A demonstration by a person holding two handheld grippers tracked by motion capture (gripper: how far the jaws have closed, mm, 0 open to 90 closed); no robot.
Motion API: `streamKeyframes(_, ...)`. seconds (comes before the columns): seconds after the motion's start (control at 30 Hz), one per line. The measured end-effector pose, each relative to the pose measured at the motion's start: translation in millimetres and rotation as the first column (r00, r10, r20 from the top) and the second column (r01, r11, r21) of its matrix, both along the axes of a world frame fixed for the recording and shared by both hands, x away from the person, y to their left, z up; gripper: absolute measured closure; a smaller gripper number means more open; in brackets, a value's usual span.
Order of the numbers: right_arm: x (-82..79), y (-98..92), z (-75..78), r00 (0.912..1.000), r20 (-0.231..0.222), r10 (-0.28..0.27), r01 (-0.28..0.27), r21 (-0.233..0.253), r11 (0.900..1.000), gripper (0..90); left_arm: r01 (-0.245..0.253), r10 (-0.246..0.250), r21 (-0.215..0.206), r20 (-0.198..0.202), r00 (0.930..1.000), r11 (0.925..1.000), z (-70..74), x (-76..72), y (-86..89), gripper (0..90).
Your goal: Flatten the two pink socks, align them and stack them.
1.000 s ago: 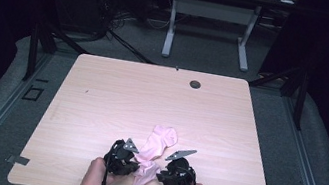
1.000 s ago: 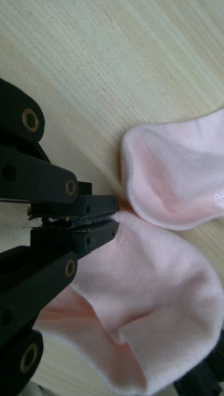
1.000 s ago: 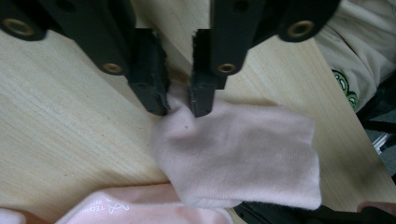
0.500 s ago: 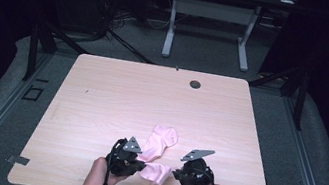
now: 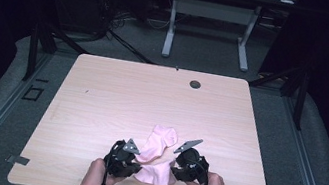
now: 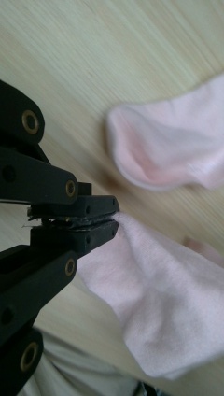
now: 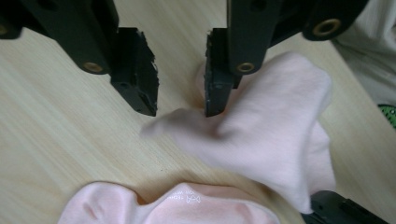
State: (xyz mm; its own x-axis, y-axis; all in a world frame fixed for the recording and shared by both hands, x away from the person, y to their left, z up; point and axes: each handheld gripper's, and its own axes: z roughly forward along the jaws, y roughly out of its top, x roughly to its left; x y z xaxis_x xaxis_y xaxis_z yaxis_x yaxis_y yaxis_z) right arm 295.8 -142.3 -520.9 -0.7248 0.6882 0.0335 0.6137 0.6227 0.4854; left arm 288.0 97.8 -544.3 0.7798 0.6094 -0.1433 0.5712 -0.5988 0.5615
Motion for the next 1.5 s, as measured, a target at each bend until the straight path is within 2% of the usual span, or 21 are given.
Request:
streamKeyframes(0.13,3.3,-9.7,-8.0,0.9989,-0.042,-0.02,0.023,0.064,0.998,60.8,-0.025,0.025,0.035,0.005,0.9997,0.9991,-4.6,-0.9,10.1,86.4)
streamKeyframes(0.2,2.7,-12.8,-10.1,0.9988,-0.041,-0.028,0.031,0.092,0.995,60.8,-0.035,0.034,0.048,0.013,0.9993,0.9982,-4.3,-2.9,12.2,85.5)
streamKeyframes(0.37,2.9,-13.5,-12.5,0.9989,-0.038,-0.028,0.032,0.125,0.992,59.7,-0.036,0.035,0.068,0.021,0.9992,0.997,-4.7,-5.5,13.6,83.7)
streamKeyframes(0.4,4.3,-12.3,-13.9,0.9985,-0.049,-0.022,0.029,0.139,0.99,59.0,-0.035,0.033,0.094,0.03,0.999,0.9949,-5.1,-7.5,14.1,84.8)
streamKeyframes(0.5,8.0,-8.0,-17.7,0.9977,-0.068,0.004,0.006,0.142,0.99,57.8,-0.034,0.032,0.101,0.027,0.9991,0.9943,-4.7,-9.8,16.3,85.9)
streamKeyframes(0.57,8.5,0.6,-21.6,0.9971,-0.074,0.02,-0.011,0.114,0.993,56.8,-0.037,0.035,0.102,0.022,0.9991,0.9941,-4.5,-11.7,19.8,86.2)
streamKeyframes(0.67,4.8,19.1,-29.4,0.9979,-0.048,0.045,-0.043,0.042,0.998,57.7,-0.053,0.052,0.101,0.015,0.9985,0.9935,-4.4,-13.4,26.9,86.3)
streamKeyframes(0.7,4.8,19.1,-29.4,0.9979,-0.048,0.045,-0.043,0.042,0.998,57.7,-0.058,0.057,0.104,0.011,0.9983,0.9929,-4.3,-13.8,29.4,86.3)
streamKeyframes(0.8,1.3,29.0,-34.5,0.9985,-0.006,0.054,-0.054,-0.008,0.998,66.7,-0.076,0.076,0.096,0.002,0.9971,0.9924,-5.8,-15.5,38.5,86.3)
streamKeyframes(0.83,1.3,29.0,-34.5,0.9985,-0.006,0.054,-0.054,-0.008,0.998,66.7,-0.076,0.076,0.096,0.002,0.9971,0.9924,-5.8,-15.5,38.5,86.3)
streamKeyframes(0.97,-0.3,27.6,-35.8,0.9991,0.003,0.042,-0.042,0.018,0.999,83.8,-0.091,0.091,0.091,0.001,0.9959,0.9918,-7.7,-16.1,41.5,86.6)
streamKeyframes(1.07,-1.7,24.9,-34.1,0.9993,0.009,0.036,-0.037,0.018,0.999,86.4,-0.089,0.089,0.084,0.001,0.9961,0.9925,-7.0,-15.7,40.6,86.7)
streamKeyframes(1.1,-4.8,20.1,-29.8,0.9999,0.012,0.011,-0.011,0.016,1.0,86.8,-0.083,0.083,0.078,0.004,0.9965,0.9935,-5.8,-16.0,38.2,86.8)
streamKeyframes(1.13,-4.8,20.1,-29.8,0.9999,0.012,0.011,-0.011,0.016,1.0,86.8,-0.083,0.083,0.078,0.004,0.9965,0.9935,-5.8,-16.0,38.2,86.8)
streamKeyframes(1.23,-16.2,6.7,-14.5,0.9993,0.025,-0.028,0.028,0.009,1.0,86.8,-0.059,0.059,0.077,0.007,0.9983,0.9953,-4.8,-15.8,31.1,86.7)
streamKeyframes(1.27,-16.2,6.7,-14.5,0.9993,0.025,-0.028,0.028,0.009,1.0,86.8,-0.047,0.047,0.079,0.003,0.9989,0.9958,-5.0,-15.5,27.8,86.7)
streamKeyframes(1.3,-22.4,0.5,-7.6,0.9989,0.025,-0.039,0.039,-0.011,0.999,86.8,-0.038,0.038,0.08,0.005,0.9993,0.9961,-5.6,-15.6,23.8,86.5)
streamKeyframes(1.37,-24.8,-2.1,-6.9,0.9984,0.026,-0.051,0.051,-0.008,0.999,86.7,-0.018,0.018,0.091,-0.001,0.9998,0.9957,-7.0,-14.7,16.1,85.9)
streamKeyframes(1.43,-27.5,-7.2,-6.9,0.9979,-0.01,-0.064,0.064,-0.03,0.997,86.2,-0.018,0.018,0.101,-0.002,0.9998,0.9947,-8.1,-13.1,11.4,76.3)
streamKeyframes(1.47,-27.8,-12.6,-12.1,0.9974,-0.032,-0.064,0.063,-0.047,0.997,82.3,-0.024,0.024,0.087,-0.004,0.9997,0.9959,-8.2,-12.3,11.6,66.0)
streamKeyframes(1.5,-28.0,-15.5,-14.7,0.9973,-0.037,-0.064,0.062,-0.035,0.997,80.4,-0.041,0.041,0.075,-0.003,0.9991,0.9964,-7.2,-11.4,13.2,58.7)
